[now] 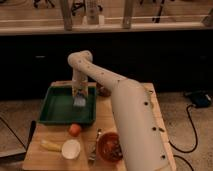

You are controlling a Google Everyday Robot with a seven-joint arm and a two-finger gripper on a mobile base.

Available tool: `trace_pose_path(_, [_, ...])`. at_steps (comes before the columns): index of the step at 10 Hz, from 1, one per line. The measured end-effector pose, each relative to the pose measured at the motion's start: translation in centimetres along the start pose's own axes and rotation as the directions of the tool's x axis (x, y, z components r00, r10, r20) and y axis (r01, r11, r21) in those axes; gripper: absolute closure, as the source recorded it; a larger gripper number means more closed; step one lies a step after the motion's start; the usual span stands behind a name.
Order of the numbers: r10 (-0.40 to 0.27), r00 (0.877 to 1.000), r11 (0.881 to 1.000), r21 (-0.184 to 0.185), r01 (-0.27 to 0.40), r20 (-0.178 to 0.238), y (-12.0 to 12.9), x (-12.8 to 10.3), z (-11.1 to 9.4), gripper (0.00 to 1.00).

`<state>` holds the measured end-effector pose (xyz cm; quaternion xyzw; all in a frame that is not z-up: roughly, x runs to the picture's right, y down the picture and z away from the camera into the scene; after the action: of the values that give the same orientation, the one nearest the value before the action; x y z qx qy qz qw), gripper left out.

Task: Place sponge in tray

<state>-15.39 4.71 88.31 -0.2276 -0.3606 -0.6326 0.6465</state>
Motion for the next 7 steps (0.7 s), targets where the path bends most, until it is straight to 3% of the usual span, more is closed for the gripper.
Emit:
trace_pose_path(2, [-0.006,1.000,1.000,0.003,0.006,0.002,0.04,0.03,-0.09,0.80])
trace_pose_path(6, [-0.004,1.000,1.000,0.009,0.004,-0.005,0.04,0.13,-0.45,0.41])
trace_pose_path(7, [-0.004,1.000,1.000,0.013,0.004,-0.008,-0.02,0.40,-0.58,0.27])
